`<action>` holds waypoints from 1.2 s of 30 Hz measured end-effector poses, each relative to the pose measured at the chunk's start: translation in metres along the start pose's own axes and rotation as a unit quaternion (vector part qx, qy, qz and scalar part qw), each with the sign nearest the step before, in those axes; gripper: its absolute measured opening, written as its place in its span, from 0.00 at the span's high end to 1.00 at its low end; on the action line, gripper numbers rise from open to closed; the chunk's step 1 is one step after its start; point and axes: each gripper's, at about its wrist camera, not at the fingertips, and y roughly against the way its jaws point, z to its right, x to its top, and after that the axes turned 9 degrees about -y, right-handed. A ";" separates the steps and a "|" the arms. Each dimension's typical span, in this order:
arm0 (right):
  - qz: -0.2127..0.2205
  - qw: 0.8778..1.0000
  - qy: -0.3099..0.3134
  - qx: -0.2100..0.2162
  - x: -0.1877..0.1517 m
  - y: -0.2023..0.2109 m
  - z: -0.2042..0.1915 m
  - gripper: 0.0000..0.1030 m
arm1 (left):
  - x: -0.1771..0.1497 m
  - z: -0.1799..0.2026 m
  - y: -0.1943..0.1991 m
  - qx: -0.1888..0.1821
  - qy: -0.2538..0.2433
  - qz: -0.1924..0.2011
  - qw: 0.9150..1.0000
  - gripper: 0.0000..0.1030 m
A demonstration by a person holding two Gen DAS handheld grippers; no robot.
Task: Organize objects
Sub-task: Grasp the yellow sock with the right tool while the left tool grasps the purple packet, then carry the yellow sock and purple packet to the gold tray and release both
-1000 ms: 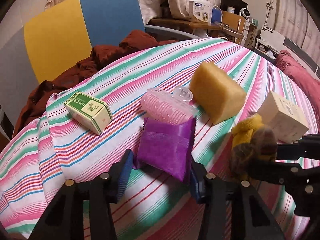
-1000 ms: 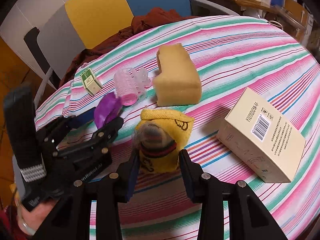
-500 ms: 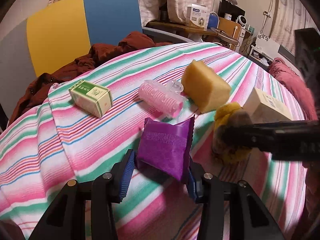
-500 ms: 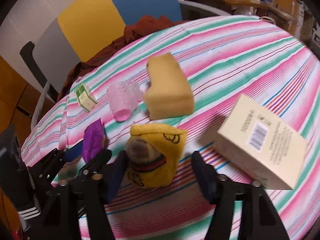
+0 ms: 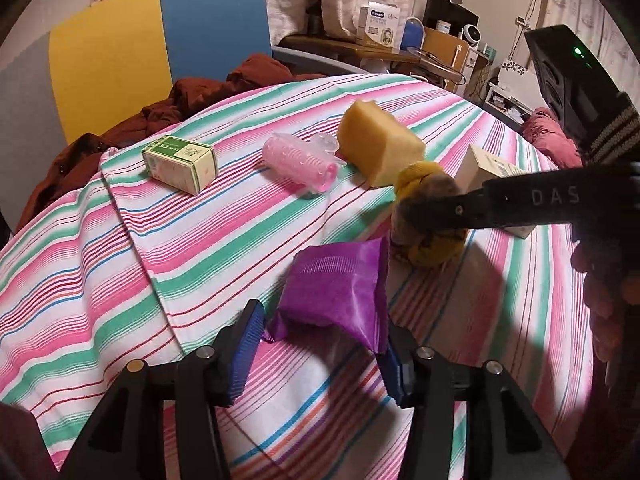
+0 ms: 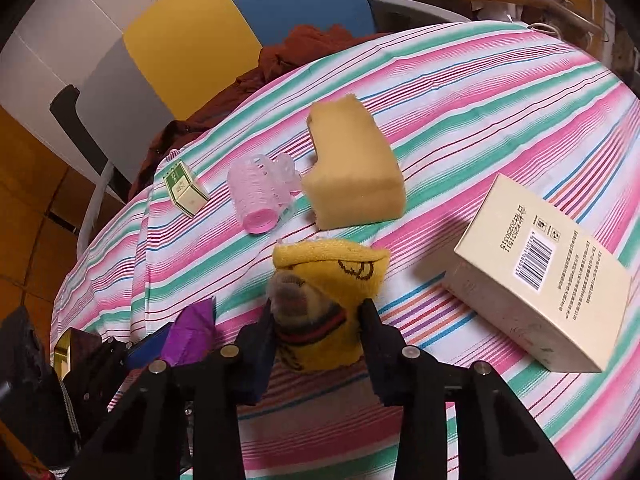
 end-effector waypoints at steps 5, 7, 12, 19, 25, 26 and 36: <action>-0.001 1.000 -0.004 0.002 0.000 0.000 0.002 0.62 | 0.007 0.003 -0.006 -0.018 0.011 -0.005 1.000 0.47; -0.001 1.000 -0.001 0.000 0.000 -0.001 0.002 0.62 | 0.008 0.005 -0.009 -0.022 0.015 -0.003 1.000 0.46; 0.001 1.000 0.008 -0.005 0.000 0.000 -0.001 0.62 | 0.007 0.012 -0.012 -0.033 0.010 0.009 0.999 0.46; 0.001 1.000 0.002 0.002 0.000 0.000 0.000 0.63 | 0.003 0.023 -0.007 -0.006 -0.009 0.017 1.000 0.62; -0.001 1.000 -0.007 0.017 0.000 0.001 0.002 0.63 | -0.014 0.027 0.009 -0.031 0.009 0.025 0.999 0.62; -0.001 1.000 -0.008 0.019 -0.001 0.001 0.002 0.63 | -0.017 0.027 0.011 -0.031 0.012 0.025 0.999 0.62; -0.022 0.998 0.010 0.060 -0.012 0.000 -0.011 0.64 | -0.056 0.032 0.060 -0.042 0.066 0.052 0.996 0.62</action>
